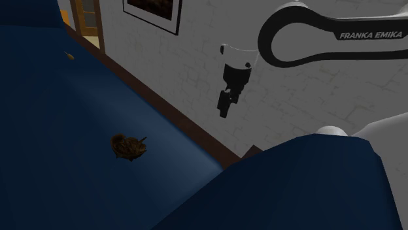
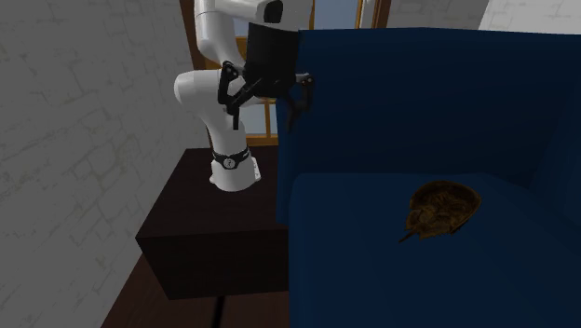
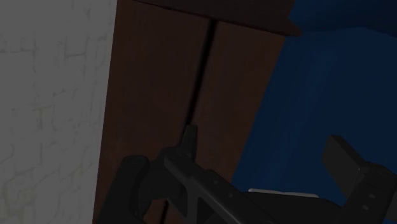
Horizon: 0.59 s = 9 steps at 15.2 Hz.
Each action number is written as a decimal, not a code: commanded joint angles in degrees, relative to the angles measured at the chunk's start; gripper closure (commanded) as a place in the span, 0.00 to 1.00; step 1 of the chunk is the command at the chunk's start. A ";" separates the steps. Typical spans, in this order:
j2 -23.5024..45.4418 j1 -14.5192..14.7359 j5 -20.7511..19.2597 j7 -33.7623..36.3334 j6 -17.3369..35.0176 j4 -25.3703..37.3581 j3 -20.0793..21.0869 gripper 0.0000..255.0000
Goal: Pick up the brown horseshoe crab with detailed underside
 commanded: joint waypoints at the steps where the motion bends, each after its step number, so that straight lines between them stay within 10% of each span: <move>1: 3.19 0.22 -0.03 2.07 2.14 1.87 2.14 0.00; 9: 15.87 0.96 -3.16 12.42 8.34 10.41 11.63 0.00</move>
